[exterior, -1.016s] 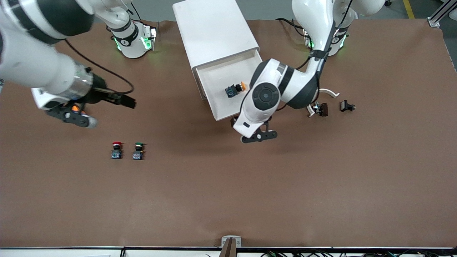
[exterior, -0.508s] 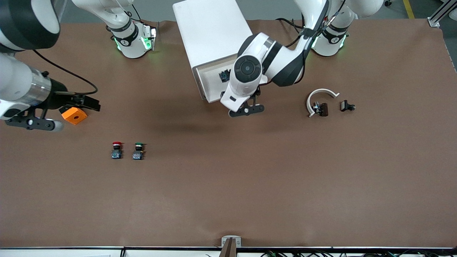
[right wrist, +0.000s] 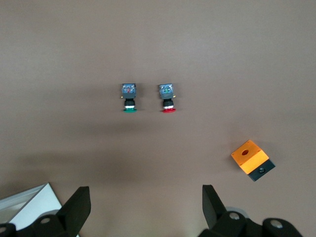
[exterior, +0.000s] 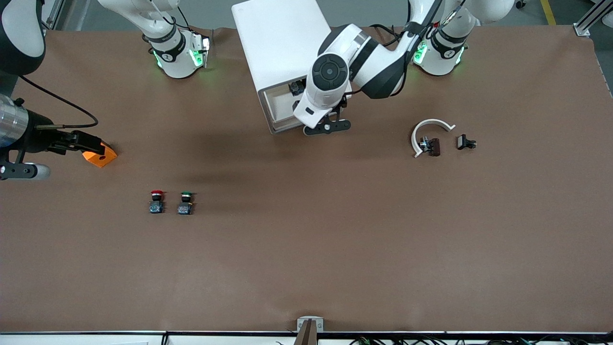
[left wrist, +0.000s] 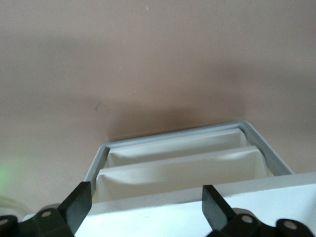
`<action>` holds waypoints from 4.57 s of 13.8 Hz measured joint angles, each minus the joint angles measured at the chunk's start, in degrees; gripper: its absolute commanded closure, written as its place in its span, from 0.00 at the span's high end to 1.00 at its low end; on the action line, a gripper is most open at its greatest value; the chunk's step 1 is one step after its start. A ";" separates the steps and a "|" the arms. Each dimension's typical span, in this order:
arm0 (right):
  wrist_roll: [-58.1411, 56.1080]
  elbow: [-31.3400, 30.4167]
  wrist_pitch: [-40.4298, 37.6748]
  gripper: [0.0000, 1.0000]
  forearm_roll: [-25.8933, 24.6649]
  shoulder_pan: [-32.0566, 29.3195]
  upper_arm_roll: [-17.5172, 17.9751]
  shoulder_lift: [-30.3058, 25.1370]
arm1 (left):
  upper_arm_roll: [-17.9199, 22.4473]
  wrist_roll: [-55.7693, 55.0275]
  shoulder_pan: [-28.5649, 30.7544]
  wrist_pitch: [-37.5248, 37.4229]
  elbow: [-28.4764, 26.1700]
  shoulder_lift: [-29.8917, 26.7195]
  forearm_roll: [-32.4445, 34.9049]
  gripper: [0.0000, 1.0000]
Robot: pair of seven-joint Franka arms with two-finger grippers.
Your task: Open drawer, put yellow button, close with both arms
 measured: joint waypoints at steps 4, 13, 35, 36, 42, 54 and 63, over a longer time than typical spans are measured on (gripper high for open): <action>-0.81 -7.63 5.46 1.00 -0.75 -0.05 0.25 -4.79 | -2.83 -2.45 -0.05 0.01 -0.40 0.01 0.00 1.00; -0.88 -10.20 6.62 1.00 -1.05 -0.05 0.40 -6.27 | -5.75 -6.30 0.52 -0.52 -1.11 0.01 -4.24 1.00; -1.14 -9.86 7.76 1.00 -2.41 0.52 1.52 -6.50 | -5.36 16.15 42.46 -17.06 14.94 -13.30 21.86 1.00; -1.74 -9.40 7.79 1.00 -2.43 0.51 1.46 -6.57 | -5.38 18.32 43.21 -18.39 14.91 -14.83 21.87 1.00; -3.39 -4.98 3.16 1.00 -2.44 0.48 1.31 -7.50 | -14.02 28.72 54.40 -20.29 10.73 -20.83 21.87 1.00; -3.39 -0.96 -2.14 1.00 -2.51 0.40 0.77 -7.95 | -22.54 38.64 65.72 -20.55 8.21 -23.39 21.92 1.00; -3.39 -0.95 -2.15 1.00 -2.51 0.37 0.75 -7.95 | -22.62 38.64 65.91 -21.06 9.37 -23.30 21.92 1.00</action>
